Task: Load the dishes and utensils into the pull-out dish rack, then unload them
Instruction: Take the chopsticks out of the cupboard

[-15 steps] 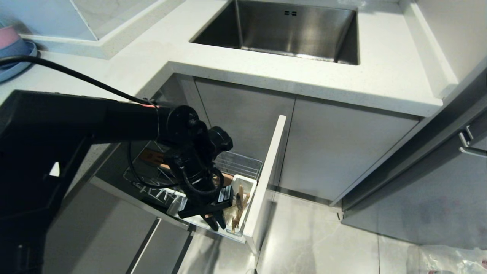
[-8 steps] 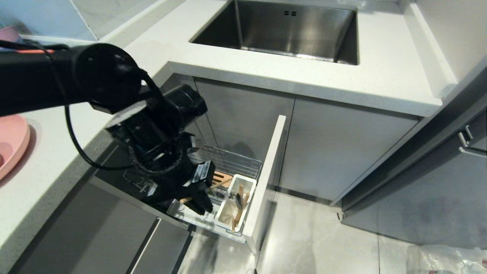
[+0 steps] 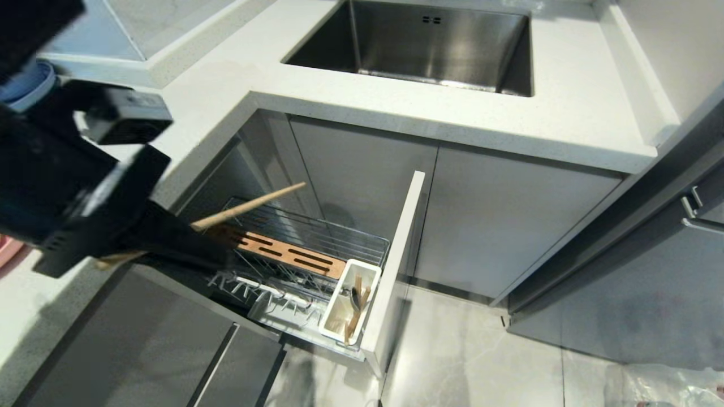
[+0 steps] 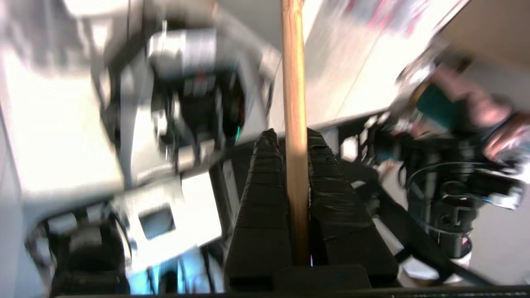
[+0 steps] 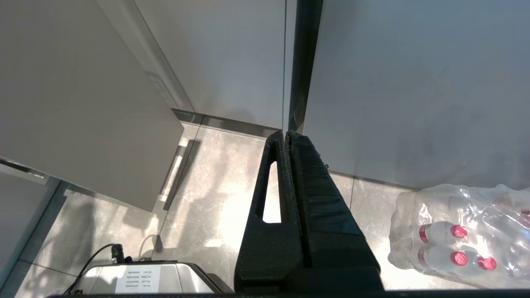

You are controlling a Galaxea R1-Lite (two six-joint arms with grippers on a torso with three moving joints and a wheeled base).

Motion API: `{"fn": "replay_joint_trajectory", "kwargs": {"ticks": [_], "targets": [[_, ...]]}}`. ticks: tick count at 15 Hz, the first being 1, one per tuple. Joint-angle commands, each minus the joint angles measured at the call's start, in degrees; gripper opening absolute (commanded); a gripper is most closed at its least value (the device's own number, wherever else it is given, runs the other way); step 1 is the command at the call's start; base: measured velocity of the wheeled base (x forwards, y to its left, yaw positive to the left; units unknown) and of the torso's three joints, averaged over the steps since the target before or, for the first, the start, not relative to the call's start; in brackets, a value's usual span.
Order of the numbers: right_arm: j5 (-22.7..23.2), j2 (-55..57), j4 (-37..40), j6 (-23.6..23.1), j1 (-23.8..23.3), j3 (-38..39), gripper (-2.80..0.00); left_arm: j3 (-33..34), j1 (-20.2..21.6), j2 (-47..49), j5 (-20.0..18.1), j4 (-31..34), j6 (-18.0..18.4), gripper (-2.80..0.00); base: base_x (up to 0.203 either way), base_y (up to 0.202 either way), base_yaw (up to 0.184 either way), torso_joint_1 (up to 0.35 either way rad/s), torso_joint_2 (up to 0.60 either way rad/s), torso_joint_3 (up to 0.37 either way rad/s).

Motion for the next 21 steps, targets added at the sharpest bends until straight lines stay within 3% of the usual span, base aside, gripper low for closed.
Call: {"fn": "replay_joint_trajectory", "kwargs": {"ticks": [1, 3, 5, 11, 14, 16, 18, 21], "targets": [[0.0, 0.0, 0.0, 0.0, 0.0, 0.1, -2.8, -0.5, -0.2, -8.2, 1.1, -0.6, 0.1, -2.8, 0.0, 0.0, 0.0, 0.0, 0.0, 0.0], [0.0, 0.0, 0.0, 0.0, 0.0, 0.1, -2.8, -0.5, 1.5, -13.3, 4.9, -3.6, 1.3, -2.8, 0.0, 0.0, 0.0, 0.0, 0.0, 0.0], [0.0, 0.0, 0.0, 0.0, 0.0, 0.1, -2.8, -0.4, 8.5, -16.3, 8.9, -5.2, 2.5, -2.8, 0.0, 0.0, 0.0, 0.0, 0.0, 0.0], [0.0, 0.0, 0.0, 0.0, 0.0, 0.1, -2.8, 1.8, 36.3, -20.3, 17.7, -6.8, 3.5, -2.8, 0.0, 0.0, 0.0, 0.0, 0.0, 0.0], [0.0, 0.0, 0.0, 0.0, 0.0, 0.1, -2.8, 8.8, 48.8, -19.1, 19.6, -14.3, 3.2, -2.8, 0.0, 0.0, 0.0, 0.0, 0.0, 0.0], [0.0, 0.0, 0.0, 0.0, 0.0, 0.1, -2.8, 13.9, 52.7, -17.2, 20.2, -21.0, 0.5, -2.8, 0.0, 0.0, 0.0, 0.0, 0.0, 0.0], [0.0, 0.0, 0.0, 0.0, 0.0, 0.1, -2.8, 20.1, 54.1, -16.1, 21.2, -28.4, -2.1, -2.8, 0.0, 0.0, 0.0, 0.0, 0.0, 0.0], [0.0, 0.0, 0.0, 0.0, 0.0, 0.1, -2.8, 29.7, 54.8, -15.1, 22.6, -36.9, -3.2, -2.8, 0.0, 0.0, 0.0, 0.0, 0.0, 0.0]]}}
